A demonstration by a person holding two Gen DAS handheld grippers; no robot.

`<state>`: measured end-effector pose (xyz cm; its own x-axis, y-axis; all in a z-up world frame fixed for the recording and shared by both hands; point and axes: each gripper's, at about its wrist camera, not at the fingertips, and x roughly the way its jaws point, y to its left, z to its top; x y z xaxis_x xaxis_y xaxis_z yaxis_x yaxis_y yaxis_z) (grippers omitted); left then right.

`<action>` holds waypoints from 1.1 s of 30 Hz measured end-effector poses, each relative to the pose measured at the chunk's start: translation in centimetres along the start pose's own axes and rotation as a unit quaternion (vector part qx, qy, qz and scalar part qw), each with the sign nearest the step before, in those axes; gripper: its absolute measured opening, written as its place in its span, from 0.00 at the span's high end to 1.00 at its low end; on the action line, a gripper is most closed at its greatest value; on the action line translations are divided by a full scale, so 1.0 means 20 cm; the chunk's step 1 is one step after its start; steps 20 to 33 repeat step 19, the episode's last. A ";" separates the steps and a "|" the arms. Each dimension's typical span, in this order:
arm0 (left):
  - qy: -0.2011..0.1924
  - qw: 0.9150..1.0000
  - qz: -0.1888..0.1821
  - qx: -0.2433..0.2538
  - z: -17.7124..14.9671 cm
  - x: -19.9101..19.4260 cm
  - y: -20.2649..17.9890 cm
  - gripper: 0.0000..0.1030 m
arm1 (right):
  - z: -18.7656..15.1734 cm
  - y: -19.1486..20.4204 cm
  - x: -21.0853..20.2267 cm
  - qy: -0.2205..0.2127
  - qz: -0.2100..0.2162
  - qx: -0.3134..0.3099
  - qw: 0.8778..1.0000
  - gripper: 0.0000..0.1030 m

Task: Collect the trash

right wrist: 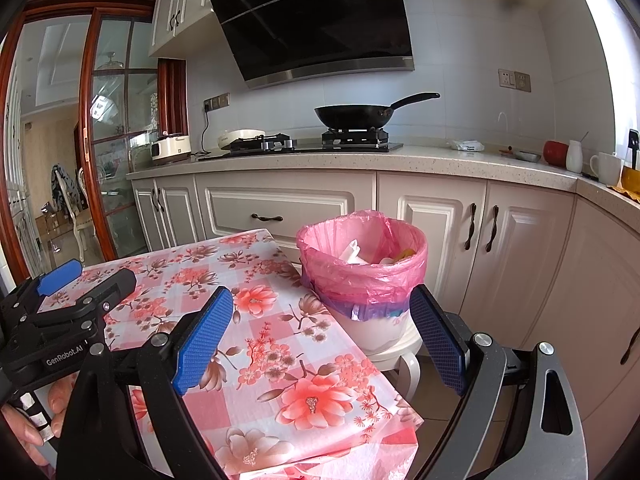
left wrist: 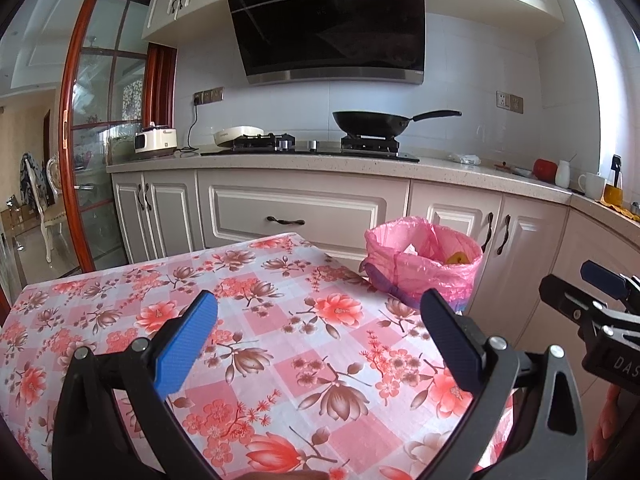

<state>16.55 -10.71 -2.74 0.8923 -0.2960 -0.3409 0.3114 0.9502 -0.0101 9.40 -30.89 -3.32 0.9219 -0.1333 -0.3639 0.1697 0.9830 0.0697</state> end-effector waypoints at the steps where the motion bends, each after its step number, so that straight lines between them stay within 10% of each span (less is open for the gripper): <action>1: -0.001 1.000 -0.001 0.001 0.00 0.00 0.00 0.05 | 0.00 0.00 0.00 0.000 0.000 0.000 1.000 0.18; 33: 0.008 1.000 -0.002 0.025 -0.01 0.03 -0.05 0.05 | -0.01 -0.01 0.00 0.002 0.001 0.003 1.000 0.18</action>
